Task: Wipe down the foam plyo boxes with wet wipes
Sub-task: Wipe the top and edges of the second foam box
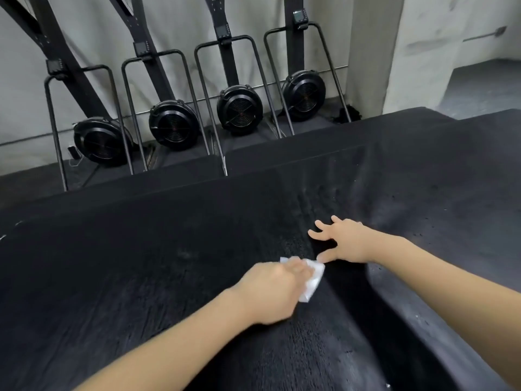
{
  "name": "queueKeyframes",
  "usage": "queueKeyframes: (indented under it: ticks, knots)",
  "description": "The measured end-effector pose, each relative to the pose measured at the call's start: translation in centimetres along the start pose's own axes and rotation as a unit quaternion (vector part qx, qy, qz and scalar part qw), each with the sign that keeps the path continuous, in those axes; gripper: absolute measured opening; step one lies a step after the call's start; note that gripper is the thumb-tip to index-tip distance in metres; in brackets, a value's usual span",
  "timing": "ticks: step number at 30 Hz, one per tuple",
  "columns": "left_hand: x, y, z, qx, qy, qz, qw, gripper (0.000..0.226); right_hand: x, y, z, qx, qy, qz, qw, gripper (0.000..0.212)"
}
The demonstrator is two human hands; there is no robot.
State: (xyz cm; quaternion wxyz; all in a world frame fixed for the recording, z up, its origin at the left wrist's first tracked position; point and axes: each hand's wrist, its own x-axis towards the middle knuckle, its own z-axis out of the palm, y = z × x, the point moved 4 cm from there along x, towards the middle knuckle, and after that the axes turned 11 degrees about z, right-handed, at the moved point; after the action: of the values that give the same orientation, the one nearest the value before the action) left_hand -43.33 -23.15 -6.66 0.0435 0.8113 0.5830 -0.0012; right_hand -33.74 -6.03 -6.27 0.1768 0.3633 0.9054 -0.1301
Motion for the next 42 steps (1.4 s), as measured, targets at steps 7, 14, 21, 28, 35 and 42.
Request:
queueKeyframes:
  ticks: [7,14,21,28,35,42]
  knots:
    - [5.8,-7.9,0.0,0.012,0.043,-0.107,0.993,0.031,0.5,0.3,0.4,0.042,0.007,-0.005,0.999,0.070]
    - [3.3,-3.0,0.9,0.035,0.061,-0.075,0.995,0.029,0.0,0.2,0.8,0.033,0.029,-0.002,0.999,0.067]
    - [-3.3,7.0,1.6,0.014,0.100,0.037,0.994,0.036,-3.7,0.1,1.8,-0.003,0.023,-0.007,1.000,0.061]
    - [-4.6,8.3,1.3,0.119,0.075,0.080,0.987,0.050,-9.2,0.8,4.2,0.003,0.007,-0.005,1.000,0.062]
    - [-1.0,5.6,-1.3,0.054,0.017,-0.103,0.993,0.028,-11.9,0.4,6.8,-0.036,0.036,0.039,0.998,0.057]
    - [-3.8,10.4,1.5,-0.011,0.037,0.038,0.999,0.032,-11.5,0.5,6.7,-0.014,0.035,0.035,0.999,0.056]
